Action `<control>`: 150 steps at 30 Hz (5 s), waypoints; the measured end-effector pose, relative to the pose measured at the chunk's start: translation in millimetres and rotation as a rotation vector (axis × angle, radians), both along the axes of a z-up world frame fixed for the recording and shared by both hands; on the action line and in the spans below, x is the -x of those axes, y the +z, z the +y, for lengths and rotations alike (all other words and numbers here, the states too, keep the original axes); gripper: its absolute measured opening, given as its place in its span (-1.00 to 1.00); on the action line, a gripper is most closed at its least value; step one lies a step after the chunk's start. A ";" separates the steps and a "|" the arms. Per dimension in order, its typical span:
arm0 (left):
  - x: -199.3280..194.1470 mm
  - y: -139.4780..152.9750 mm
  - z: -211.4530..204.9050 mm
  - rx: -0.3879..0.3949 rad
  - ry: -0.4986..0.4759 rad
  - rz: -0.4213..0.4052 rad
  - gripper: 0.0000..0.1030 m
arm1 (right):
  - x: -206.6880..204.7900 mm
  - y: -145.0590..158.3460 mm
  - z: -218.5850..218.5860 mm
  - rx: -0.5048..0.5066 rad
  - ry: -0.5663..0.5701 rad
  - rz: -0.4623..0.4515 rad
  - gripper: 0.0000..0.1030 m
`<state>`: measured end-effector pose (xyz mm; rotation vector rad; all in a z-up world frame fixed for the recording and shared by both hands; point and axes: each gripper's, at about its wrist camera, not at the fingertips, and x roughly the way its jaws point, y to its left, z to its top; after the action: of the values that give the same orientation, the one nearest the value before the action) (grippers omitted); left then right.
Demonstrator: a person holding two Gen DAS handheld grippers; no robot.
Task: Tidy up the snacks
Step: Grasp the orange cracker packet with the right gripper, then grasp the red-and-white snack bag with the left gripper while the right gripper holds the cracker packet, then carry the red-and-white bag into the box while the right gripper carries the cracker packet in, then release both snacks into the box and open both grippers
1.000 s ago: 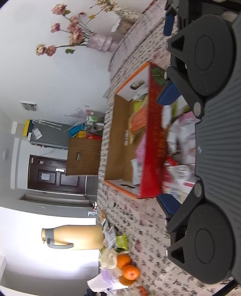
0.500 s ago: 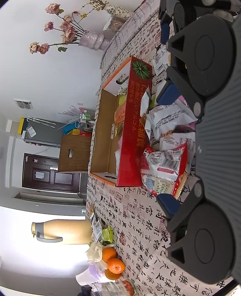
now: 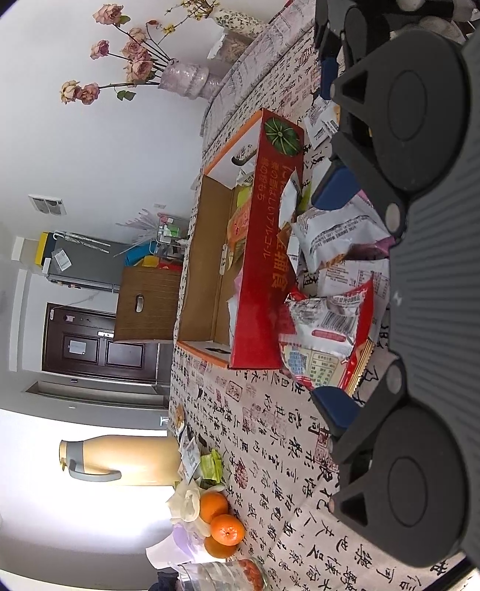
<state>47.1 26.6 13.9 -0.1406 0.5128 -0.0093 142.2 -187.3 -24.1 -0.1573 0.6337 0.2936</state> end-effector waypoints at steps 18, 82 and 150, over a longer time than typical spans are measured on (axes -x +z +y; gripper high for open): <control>2.5 2.0 -0.2 -0.005 -0.001 -0.005 1.00 | 4.3 -7.9 15.7 0.032 0.078 0.028 -0.21; -51.4 33.3 39.6 -0.001 0.023 0.075 0.05 | 17.6 14.3 -34.9 -0.201 -0.148 -0.081 -0.20; -186.3 36.7 -0.4 0.000 0.062 -0.093 1.00 | -145.0 37.0 23.5 -0.248 -0.134 -0.168 1.00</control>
<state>233.4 26.1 50.6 -0.1553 0.4152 0.0446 287.2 -163.8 12.9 0.0977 0.4351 0.2243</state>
